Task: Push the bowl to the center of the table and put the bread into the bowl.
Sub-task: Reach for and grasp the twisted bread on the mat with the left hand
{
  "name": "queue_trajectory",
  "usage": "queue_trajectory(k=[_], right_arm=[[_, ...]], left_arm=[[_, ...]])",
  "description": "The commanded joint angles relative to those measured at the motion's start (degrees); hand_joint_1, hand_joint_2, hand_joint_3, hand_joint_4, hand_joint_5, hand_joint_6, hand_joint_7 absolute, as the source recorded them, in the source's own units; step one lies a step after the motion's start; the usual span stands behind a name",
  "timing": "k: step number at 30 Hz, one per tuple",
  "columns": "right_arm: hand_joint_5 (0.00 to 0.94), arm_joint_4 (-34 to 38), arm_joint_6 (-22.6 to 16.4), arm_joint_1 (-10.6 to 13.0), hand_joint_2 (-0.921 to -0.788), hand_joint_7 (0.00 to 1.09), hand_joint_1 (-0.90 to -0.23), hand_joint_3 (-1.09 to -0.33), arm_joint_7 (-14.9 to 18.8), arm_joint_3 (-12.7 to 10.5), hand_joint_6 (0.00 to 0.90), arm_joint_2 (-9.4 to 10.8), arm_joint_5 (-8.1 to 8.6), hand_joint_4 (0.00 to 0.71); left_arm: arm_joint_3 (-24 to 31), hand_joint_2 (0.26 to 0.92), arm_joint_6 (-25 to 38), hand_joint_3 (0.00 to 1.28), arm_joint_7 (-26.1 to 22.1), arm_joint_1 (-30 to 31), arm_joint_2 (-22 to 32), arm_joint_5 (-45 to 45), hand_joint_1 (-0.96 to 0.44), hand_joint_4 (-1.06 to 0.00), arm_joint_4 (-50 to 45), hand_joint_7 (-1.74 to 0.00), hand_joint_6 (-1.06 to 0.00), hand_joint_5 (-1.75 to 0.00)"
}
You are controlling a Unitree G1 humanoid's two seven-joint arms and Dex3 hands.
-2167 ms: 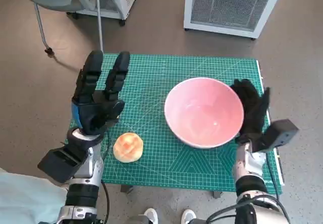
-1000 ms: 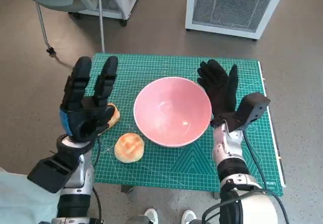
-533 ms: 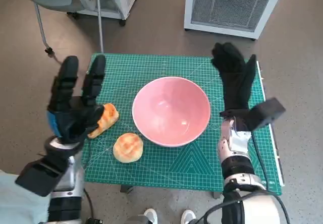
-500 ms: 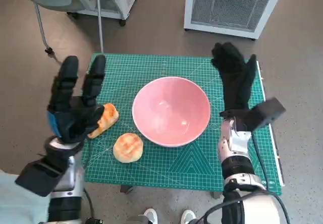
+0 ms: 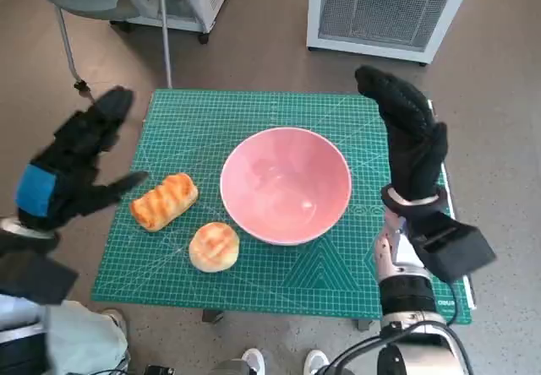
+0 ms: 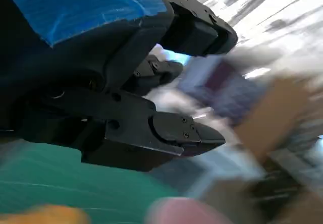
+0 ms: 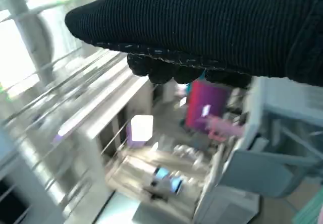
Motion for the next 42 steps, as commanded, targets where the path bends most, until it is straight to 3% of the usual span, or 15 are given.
queue_trajectory(k=[1, 6, 11, 24, 42], right_arm=[[0.002, -3.62, 2.07, 3.60, -0.921, 0.72, -0.503, -0.804, 1.61, 1.83, -0.001, 0.49, 2.09, 0.287], [0.001, -4.56, 2.88, 4.19, -0.921, 0.71, -0.524, -0.800, 1.86, 2.63, -0.001, 0.59, 2.83, 0.285], [0.000, -4.79, 3.14, 4.36, -0.921, 0.71, -0.532, -0.797, 1.58, 3.16, -0.001, 0.54, 2.36, 0.282], [0.000, -6.71, 5.27, 4.84, -0.921, 0.71, -0.536, -0.795, 1.66, 3.96, -0.001, 0.20, 2.99, 0.280], [0.000, -8.15, 6.15, 6.08, -0.921, 0.71, -0.545, -0.795, 1.55, 4.27, -0.001, 0.27, 3.57, 0.273]], left_arm=[[-3.66, 0.816, 19.22, 0.00, -6.95, 1.32, 4.94, 8.14, -0.30, 0.00, -8.48, 0.00, -0.10, 0.00], [-9.80, 0.757, 35.01, 0.00, -15.78, -1.68, 7.25, 15.05, -0.25, 0.00, -12.70, 0.00, -0.06, 0.00], [-14.22, 0.730, 40.57, 0.00, -19.59, -3.72, 7.51, 19.16, -0.17, 0.00, -13.08, 0.00, -0.06, 0.00], [-22.08, 0.713, 45.76, 0.00, -23.62, -8.68, 7.67, 21.69, -0.11, 0.00, -9.36, -0.01, -0.07, 0.00], [-31.35, 0.711, 46.24, 0.00, -22.71, -13.99, 5.46, 23.57, -0.27, 0.00, 1.15, -0.01, -0.08, 0.00]])
